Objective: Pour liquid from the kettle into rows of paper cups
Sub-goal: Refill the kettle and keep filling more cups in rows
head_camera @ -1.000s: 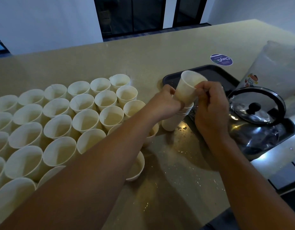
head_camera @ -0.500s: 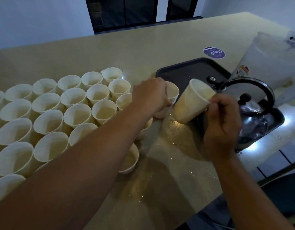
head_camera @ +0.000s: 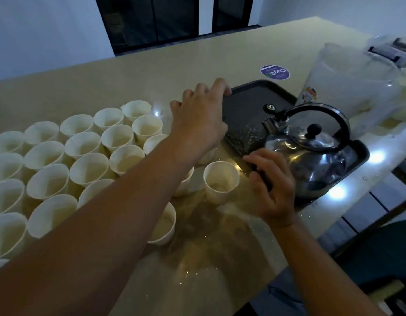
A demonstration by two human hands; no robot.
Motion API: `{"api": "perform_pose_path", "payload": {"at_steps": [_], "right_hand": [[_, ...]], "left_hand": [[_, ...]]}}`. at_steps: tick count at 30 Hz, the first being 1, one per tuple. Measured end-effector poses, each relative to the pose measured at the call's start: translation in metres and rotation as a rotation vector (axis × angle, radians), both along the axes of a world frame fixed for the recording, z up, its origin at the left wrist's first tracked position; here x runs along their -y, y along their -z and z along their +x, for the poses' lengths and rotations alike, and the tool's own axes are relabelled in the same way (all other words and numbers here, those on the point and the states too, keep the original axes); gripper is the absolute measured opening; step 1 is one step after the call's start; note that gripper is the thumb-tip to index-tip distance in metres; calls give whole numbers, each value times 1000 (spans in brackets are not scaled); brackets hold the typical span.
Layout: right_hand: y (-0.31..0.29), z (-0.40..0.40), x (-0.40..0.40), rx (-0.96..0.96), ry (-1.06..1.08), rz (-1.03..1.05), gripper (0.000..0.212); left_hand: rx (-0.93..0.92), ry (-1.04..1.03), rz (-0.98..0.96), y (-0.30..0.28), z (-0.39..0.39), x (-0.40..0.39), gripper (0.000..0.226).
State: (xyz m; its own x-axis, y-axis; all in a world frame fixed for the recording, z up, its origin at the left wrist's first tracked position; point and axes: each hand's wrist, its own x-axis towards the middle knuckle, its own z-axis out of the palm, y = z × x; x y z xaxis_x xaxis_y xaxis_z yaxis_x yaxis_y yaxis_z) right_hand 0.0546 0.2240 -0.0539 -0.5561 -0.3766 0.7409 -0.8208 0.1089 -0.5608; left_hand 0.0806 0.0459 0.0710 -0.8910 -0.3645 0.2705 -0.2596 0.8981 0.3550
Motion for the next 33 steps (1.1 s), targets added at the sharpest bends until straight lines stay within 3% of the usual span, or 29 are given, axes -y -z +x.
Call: {"api": "perform_pose_path", "payload": {"at_steps": [5,7,9,11,17,33], "right_hand": [[-35,-44,-28,-194,526,-62,11],[-45,-62,-40,-162,698,-51,20],[-56,-75,-47,5,756,15,39],[-61,-87,-51,217,730,108,49],[-72,-106,-57,447,487,-45,25],[-138,-71,-61,362,172,91,15]], "left_hand": [[-65,143,47,-12,-14,-24,53],[-36,199,61,-12,-20,-33,48],[0,244,90,-11,-25,-38,42],[39,271,132,-8,-28,-41,38],[102,288,220,-1,-22,-40,31],[-27,285,252,-33,5,-34,27]]}}
